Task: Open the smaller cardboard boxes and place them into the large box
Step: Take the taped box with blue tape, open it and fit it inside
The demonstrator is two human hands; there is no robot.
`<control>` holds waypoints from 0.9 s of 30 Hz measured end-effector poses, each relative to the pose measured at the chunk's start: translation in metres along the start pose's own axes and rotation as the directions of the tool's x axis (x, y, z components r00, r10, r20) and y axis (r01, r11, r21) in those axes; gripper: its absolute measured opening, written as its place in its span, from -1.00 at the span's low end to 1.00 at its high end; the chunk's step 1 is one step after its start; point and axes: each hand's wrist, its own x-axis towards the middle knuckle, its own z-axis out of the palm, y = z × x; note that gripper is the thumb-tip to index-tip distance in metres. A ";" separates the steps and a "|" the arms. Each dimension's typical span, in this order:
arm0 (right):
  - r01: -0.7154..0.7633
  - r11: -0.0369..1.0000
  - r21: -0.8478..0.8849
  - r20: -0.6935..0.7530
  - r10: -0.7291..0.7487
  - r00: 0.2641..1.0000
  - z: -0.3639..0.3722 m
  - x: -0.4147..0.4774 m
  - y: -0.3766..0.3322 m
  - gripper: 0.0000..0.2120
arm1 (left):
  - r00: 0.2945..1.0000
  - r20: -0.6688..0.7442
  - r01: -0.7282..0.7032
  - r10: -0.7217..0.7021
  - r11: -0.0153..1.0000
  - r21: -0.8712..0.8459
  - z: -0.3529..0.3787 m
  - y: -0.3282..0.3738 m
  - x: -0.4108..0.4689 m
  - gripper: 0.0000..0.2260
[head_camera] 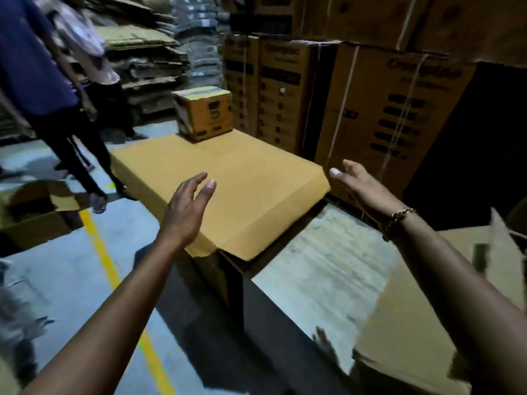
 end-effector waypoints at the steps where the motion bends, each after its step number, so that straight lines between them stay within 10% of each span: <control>1: -0.006 0.999 0.036 0.015 0.005 1.000 0.021 0.013 -0.010 -0.01 | 1.000 -0.012 0.026 -0.027 1.000 -0.013 -0.016 -0.013 0.010 -0.48; 27: -0.090 0.962 0.259 -0.009 0.096 0.995 0.353 0.396 -0.077 -0.44 | 0.979 0.091 0.186 -0.184 0.983 -0.008 -0.176 -0.256 0.380 -0.46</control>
